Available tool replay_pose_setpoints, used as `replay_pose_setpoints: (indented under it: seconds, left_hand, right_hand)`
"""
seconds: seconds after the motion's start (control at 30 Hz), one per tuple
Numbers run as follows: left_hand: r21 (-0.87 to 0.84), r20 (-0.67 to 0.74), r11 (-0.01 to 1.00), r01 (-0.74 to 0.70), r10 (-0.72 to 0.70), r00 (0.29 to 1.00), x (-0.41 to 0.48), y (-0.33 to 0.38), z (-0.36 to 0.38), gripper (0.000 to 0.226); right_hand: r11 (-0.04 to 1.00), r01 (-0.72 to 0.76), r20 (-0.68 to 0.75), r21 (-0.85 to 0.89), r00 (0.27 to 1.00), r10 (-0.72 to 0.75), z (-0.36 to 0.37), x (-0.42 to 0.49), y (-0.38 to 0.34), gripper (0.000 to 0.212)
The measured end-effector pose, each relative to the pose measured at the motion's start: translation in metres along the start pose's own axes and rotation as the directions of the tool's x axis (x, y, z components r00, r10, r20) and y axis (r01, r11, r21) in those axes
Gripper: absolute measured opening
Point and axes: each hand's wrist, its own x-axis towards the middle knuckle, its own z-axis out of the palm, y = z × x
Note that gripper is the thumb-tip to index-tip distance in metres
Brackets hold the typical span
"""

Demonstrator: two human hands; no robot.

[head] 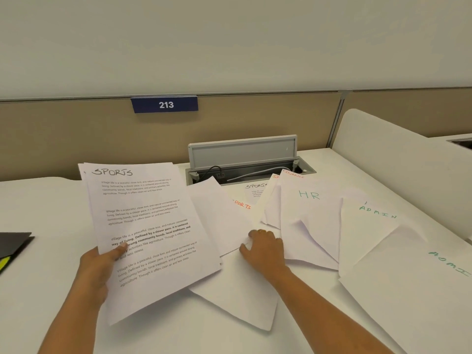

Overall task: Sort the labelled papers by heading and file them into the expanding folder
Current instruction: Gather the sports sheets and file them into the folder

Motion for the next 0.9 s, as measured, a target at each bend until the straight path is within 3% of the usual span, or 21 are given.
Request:
replay_pose_setpoints:
  seconds: [0.1,0.23,0.37,0.63,0.9]
  left_hand:
    - [0.0,0.026,1.0,0.01,-0.01,1.0,0.003,0.007,0.01,0.035]
    - [-0.004,0.085,0.999,0.034,-0.034,0.996,0.012,0.012,0.027,0.032]
    - [0.001,0.117,0.998,0.061,-0.061,0.991,0.024,0.015,0.043,0.032]
    - [0.026,0.167,0.996,-0.085,0.08,0.983,0.051,0.024,0.064,0.026]
    - [0.008,0.195,0.985,-0.171,0.167,0.966,0.064,0.023,0.065,0.023]
  right_hand:
    - [0.998,-0.004,-0.025,0.06,1.0,0.005,-0.014,0.017,-0.006,0.041]
    - [0.983,-0.016,0.032,0.18,0.999,0.01,-0.026,0.055,-0.012,0.035]
    - [0.98,-0.034,0.094,0.195,0.995,0.016,-0.03,0.097,-0.009,0.033]
    - [0.998,-0.048,0.135,0.039,0.99,0.042,-0.019,0.157,-0.002,0.031]
    - [0.989,-0.092,0.016,-0.116,0.995,0.095,-0.009,0.184,-0.009,0.03]
